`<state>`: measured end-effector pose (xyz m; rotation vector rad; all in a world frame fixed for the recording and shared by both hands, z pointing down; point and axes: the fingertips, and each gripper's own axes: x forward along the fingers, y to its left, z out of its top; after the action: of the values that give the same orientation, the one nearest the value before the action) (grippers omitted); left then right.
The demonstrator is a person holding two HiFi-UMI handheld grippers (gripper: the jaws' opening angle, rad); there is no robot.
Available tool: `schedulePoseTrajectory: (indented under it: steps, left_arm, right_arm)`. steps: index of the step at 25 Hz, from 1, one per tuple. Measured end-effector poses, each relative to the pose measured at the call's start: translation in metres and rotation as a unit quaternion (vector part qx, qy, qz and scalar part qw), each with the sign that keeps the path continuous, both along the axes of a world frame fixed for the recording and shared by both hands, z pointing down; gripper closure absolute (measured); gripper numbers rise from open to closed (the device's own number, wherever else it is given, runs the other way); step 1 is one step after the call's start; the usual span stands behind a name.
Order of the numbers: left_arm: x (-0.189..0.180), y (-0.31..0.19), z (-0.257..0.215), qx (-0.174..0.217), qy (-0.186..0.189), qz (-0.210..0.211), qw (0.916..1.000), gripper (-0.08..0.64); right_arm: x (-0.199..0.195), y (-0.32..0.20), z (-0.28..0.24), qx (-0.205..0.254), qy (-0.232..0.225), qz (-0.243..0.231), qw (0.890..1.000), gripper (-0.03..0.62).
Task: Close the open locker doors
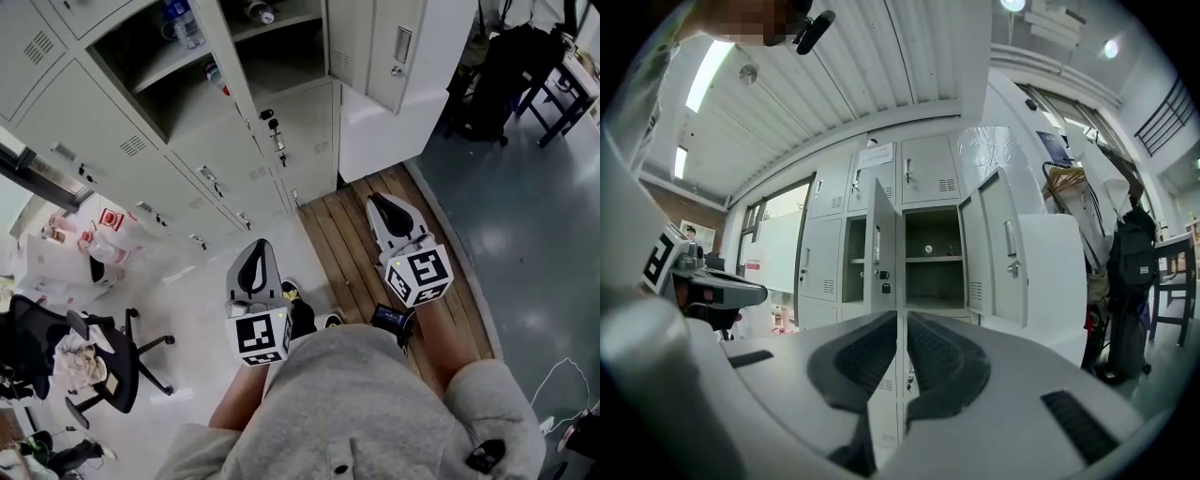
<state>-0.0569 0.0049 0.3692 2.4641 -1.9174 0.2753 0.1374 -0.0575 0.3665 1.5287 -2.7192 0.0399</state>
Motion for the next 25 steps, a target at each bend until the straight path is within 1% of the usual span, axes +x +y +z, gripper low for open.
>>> schedulePoseTrajectory:
  steps: [6, 10, 17, 22, 23, 25]
  left_arm:
    - [-0.002, -0.001, -0.002, 0.001, -0.003, -0.005, 1.0000, 0.549]
    - [-0.010, -0.002, -0.004, 0.001, -0.005, -0.016, 0.9999, 0.549]
    - [-0.040, -0.001, -0.002, -0.007, -0.005, -0.047, 0.9988, 0.549]
    - [-0.065, -0.003, 0.000, -0.010, -0.004, -0.072, 0.9973, 0.549]
    - [-0.070, -0.004, 0.001, -0.012, -0.004, -0.076, 0.9970, 0.549]
    - [-0.079, -0.005, 0.002, -0.014, -0.002, -0.083, 0.9964, 0.549]
  right_arm:
    - [-0.003, -0.011, -0.010, 0.013, 0.002, -0.011, 1.000, 0.542]
    - [-0.015, -0.019, -0.012, 0.016, -0.004, -0.037, 0.999, 0.541]
    - [-0.068, -0.035, -0.014, 0.014, -0.005, -0.093, 0.996, 0.541]
    - [-0.104, -0.054, -0.025, 0.018, -0.017, -0.128, 0.991, 0.537]
    - [-0.112, -0.058, -0.028, 0.019, -0.015, -0.136, 0.990, 0.530]
    - [-0.128, -0.067, -0.030, 0.018, -0.011, -0.151, 0.988, 0.494]
